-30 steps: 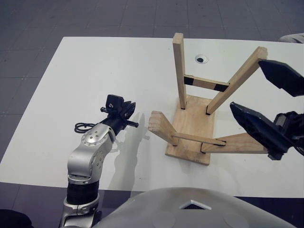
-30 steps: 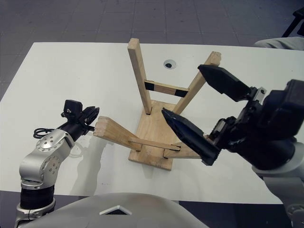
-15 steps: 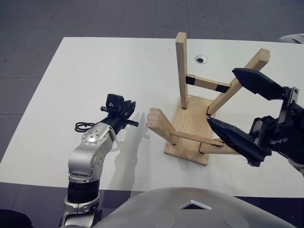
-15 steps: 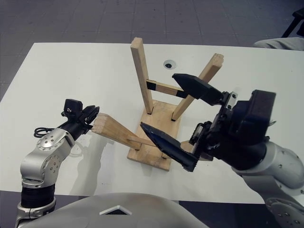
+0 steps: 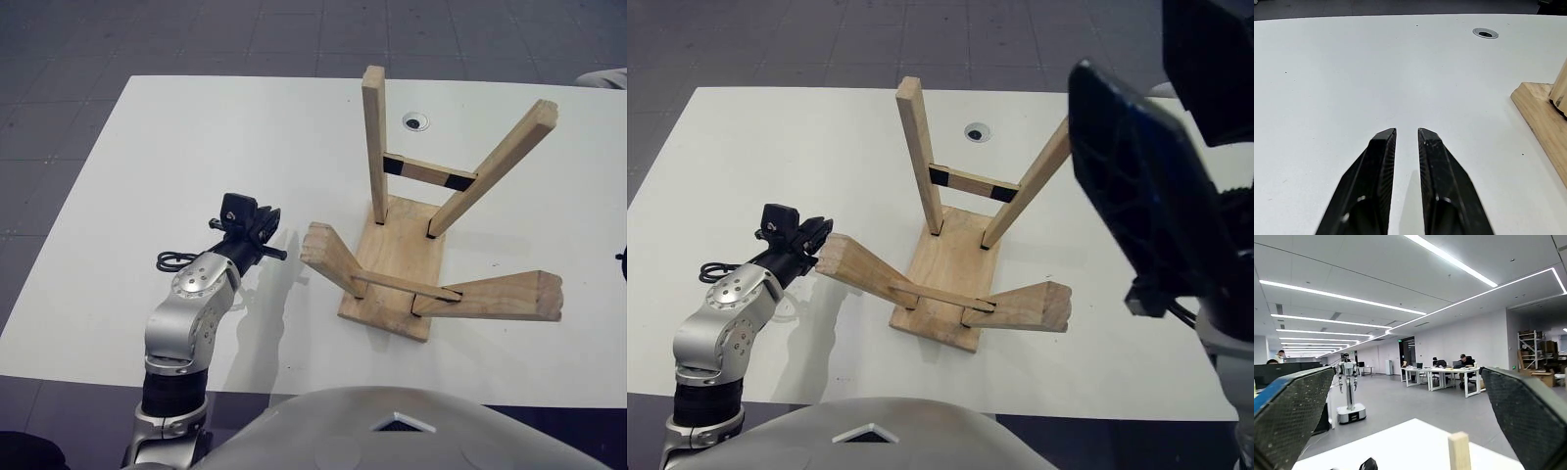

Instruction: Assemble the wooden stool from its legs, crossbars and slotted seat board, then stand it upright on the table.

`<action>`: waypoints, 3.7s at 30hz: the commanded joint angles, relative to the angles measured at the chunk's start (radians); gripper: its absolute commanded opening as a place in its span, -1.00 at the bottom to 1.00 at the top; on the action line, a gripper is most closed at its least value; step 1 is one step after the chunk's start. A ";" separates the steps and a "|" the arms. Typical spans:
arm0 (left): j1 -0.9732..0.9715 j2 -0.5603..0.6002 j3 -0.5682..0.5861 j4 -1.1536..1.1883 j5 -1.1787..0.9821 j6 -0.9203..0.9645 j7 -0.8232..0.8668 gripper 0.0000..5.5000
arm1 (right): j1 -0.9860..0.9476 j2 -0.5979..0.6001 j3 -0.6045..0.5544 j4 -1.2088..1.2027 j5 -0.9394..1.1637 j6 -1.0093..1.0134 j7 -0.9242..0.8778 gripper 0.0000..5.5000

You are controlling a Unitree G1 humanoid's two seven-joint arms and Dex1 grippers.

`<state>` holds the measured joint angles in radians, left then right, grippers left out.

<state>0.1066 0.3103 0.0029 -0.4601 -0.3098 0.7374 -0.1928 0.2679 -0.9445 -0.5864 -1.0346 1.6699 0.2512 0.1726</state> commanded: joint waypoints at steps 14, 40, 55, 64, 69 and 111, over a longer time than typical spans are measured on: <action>0.003 -0.005 -0.004 0.001 0.011 -0.002 -0.019 -0.71 | 0.161 -0.083 0.335 -0.011 -0.506 -0.033 0.118 0.99; 0.179 0.469 -0.139 -0.195 0.129 -0.163 -0.420 -0.71 | -0.152 0.056 0.178 0.783 -0.927 0.011 0.196 0.99; 0.294 0.491 -0.163 -0.374 0.039 -0.182 -0.534 -0.39 | -0.630 0.233 0.542 1.338 -1.440 -0.126 0.319 1.00; 0.252 0.354 -0.283 -0.391 -0.003 -0.025 -0.414 -0.39 | -0.819 0.375 0.605 1.548 -1.547 -0.228 0.352 1.00; 0.244 0.302 -0.309 -0.378 -0.049 0.021 -0.388 -0.39 | -0.888 0.468 0.626 1.676 -1.583 -0.294 0.351 1.00; 0.111 0.147 -0.193 -0.264 -0.231 0.133 -0.215 -0.39 | -0.205 0.397 0.481 0.796 -1.529 -0.078 0.409 1.00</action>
<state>0.2481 0.4524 -0.2108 -0.7419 -0.5440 0.8641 -0.4145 0.0196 -0.5167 -0.0962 -0.1242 0.1223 0.1300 0.5643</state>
